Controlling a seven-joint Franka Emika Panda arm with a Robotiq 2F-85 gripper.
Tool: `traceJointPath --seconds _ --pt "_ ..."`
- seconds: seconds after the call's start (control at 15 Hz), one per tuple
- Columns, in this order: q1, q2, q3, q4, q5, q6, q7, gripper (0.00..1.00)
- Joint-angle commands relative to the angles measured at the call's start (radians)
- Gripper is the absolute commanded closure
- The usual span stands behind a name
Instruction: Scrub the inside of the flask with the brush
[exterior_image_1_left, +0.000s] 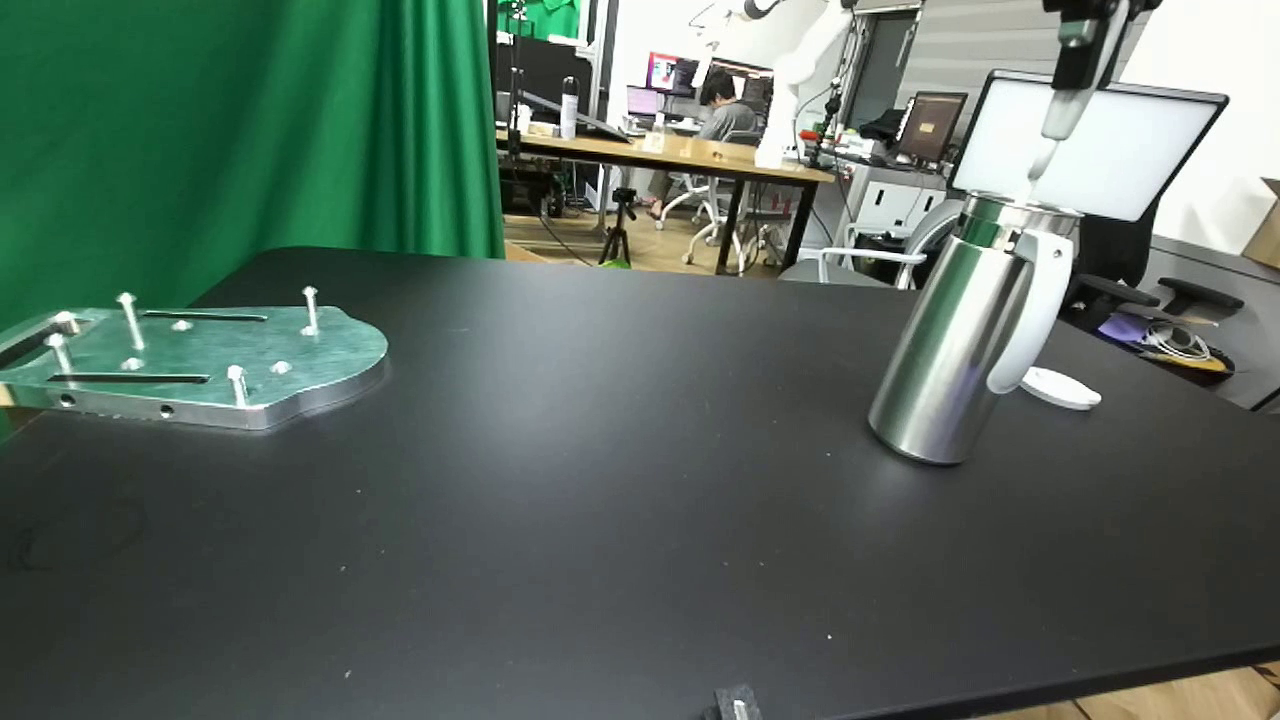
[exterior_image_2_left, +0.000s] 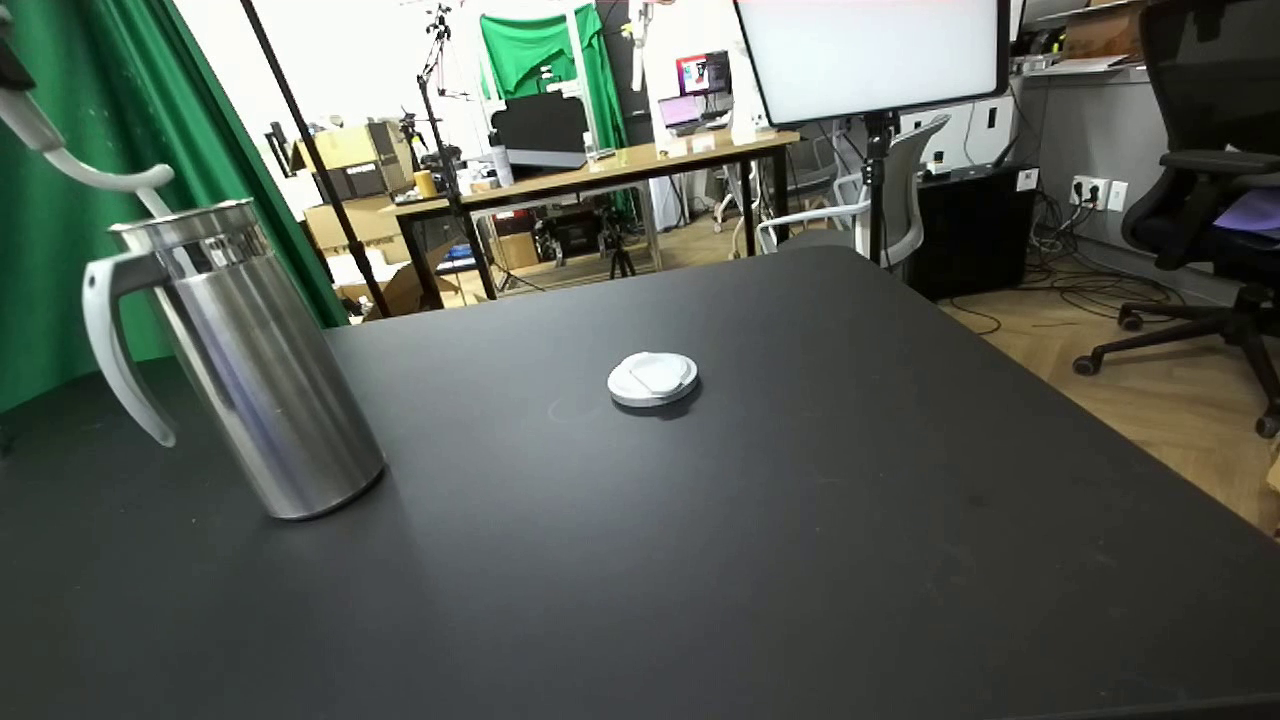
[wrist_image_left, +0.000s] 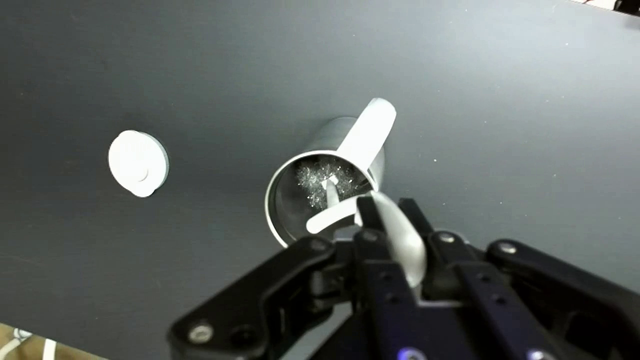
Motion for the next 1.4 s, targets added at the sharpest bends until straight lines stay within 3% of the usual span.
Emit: traceJointPath --seconds 0.0,0.33,0.73,1.33 --pt "0.0 -0.089 -0.002 -0.018 -0.017 -0.03 0.017 0.96" --pt "-0.001 -0.107 -0.043 -0.001 0.001 -0.039 -0.037 0.96" --pt "-0.017 -0.031 -0.136 0.051 0.024 -0.049 -0.164 0.96" --pt "-0.05 0.187 -0.194 0.208 0.035 -0.108 -0.311 0.96"
